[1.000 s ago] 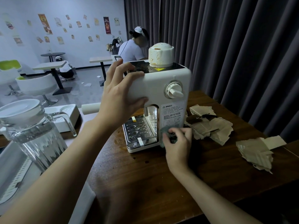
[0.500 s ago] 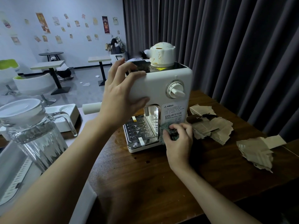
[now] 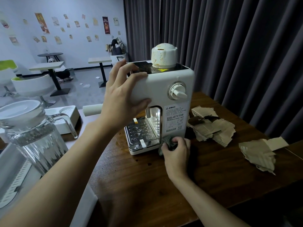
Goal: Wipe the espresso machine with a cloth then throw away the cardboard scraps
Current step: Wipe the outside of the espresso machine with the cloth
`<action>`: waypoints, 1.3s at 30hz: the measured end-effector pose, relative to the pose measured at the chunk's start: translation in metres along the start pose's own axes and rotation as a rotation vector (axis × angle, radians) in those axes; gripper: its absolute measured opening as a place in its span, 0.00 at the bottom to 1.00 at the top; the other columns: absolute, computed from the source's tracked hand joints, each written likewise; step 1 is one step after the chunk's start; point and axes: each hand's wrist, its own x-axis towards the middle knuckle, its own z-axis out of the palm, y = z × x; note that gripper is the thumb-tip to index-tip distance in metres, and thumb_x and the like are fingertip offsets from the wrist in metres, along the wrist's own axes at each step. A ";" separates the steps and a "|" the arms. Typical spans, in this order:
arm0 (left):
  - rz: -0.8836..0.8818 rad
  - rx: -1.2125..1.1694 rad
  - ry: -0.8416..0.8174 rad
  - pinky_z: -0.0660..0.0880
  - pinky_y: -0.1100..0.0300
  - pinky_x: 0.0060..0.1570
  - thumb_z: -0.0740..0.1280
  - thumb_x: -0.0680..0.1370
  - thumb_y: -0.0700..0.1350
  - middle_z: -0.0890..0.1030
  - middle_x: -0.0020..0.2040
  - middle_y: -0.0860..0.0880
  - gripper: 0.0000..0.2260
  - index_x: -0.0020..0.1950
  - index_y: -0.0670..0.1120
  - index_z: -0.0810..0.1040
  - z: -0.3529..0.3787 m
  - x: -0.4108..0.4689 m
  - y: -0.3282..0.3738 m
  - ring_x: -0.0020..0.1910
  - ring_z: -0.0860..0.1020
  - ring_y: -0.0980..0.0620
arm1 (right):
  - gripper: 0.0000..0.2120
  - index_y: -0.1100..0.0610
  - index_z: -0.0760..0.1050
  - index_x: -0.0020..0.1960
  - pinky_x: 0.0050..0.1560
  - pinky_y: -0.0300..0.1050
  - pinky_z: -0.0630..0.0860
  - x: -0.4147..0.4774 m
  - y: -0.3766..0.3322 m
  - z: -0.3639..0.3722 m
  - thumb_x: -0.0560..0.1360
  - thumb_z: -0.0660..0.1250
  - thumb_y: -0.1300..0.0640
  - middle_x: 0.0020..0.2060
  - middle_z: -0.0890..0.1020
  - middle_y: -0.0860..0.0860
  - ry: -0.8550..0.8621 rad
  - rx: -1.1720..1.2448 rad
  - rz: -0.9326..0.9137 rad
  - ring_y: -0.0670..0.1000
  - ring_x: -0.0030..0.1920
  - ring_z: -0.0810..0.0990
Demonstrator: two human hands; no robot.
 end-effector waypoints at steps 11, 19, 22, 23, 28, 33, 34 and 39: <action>0.000 -0.015 -0.006 0.61 0.37 0.73 0.75 0.71 0.52 0.70 0.70 0.42 0.27 0.68 0.44 0.76 0.002 -0.001 -0.003 0.76 0.58 0.38 | 0.13 0.61 0.76 0.56 0.34 0.24 0.66 0.004 -0.004 0.000 0.73 0.73 0.62 0.59 0.72 0.54 0.061 -0.058 0.084 0.50 0.56 0.75; 0.008 -0.009 -0.002 0.62 0.41 0.73 0.75 0.70 0.52 0.70 0.69 0.43 0.28 0.67 0.44 0.76 0.002 -0.001 -0.003 0.76 0.59 0.38 | 0.10 0.58 0.75 0.53 0.42 0.20 0.66 -0.041 -0.025 0.039 0.73 0.72 0.61 0.53 0.69 0.48 -0.064 -0.021 0.033 0.44 0.50 0.71; 0.008 0.009 -0.011 0.62 0.41 0.73 0.75 0.70 0.52 0.71 0.69 0.43 0.28 0.67 0.44 0.76 0.001 0.000 -0.004 0.76 0.59 0.38 | 0.08 0.56 0.74 0.50 0.45 0.24 0.69 -0.055 -0.033 0.050 0.74 0.71 0.60 0.52 0.69 0.48 -0.094 -0.016 -0.013 0.44 0.48 0.72; 0.009 0.013 -0.011 0.62 0.41 0.73 0.75 0.70 0.52 0.71 0.69 0.43 0.28 0.67 0.44 0.76 0.001 0.000 -0.004 0.76 0.59 0.38 | 0.08 0.55 0.73 0.50 0.46 0.27 0.71 -0.058 -0.035 0.053 0.74 0.71 0.60 0.53 0.69 0.48 -0.110 -0.018 -0.019 0.44 0.48 0.72; 0.009 0.013 -0.010 0.62 0.41 0.73 0.75 0.70 0.52 0.70 0.70 0.43 0.28 0.67 0.45 0.75 0.000 0.000 -0.007 0.76 0.59 0.38 | 0.10 0.54 0.72 0.47 0.44 0.19 0.66 -0.054 -0.037 0.049 0.72 0.72 0.62 0.53 0.70 0.49 -0.165 -0.036 -0.084 0.44 0.46 0.70; 0.010 0.005 -0.009 0.62 0.40 0.73 0.74 0.71 0.53 0.70 0.69 0.43 0.28 0.68 0.45 0.75 0.000 0.000 -0.008 0.76 0.58 0.39 | 0.11 0.58 0.76 0.53 0.43 0.22 0.68 -0.022 -0.030 0.023 0.72 0.73 0.63 0.54 0.72 0.49 -0.096 -0.040 0.015 0.44 0.51 0.72; 0.009 0.003 -0.010 0.62 0.40 0.73 0.74 0.71 0.52 0.70 0.69 0.43 0.28 0.68 0.45 0.75 0.000 0.000 -0.008 0.76 0.58 0.38 | 0.11 0.58 0.76 0.53 0.41 0.20 0.66 -0.018 -0.027 0.019 0.72 0.73 0.62 0.54 0.73 0.49 -0.099 -0.053 0.007 0.44 0.51 0.71; 0.000 0.007 -0.023 0.62 0.38 0.72 0.75 0.71 0.51 0.71 0.69 0.42 0.28 0.67 0.43 0.75 -0.003 0.000 -0.005 0.76 0.59 0.38 | 0.11 0.59 0.77 0.54 0.40 0.20 0.65 -0.013 -0.017 0.008 0.73 0.72 0.63 0.54 0.75 0.49 -0.115 -0.106 -0.062 0.43 0.51 0.71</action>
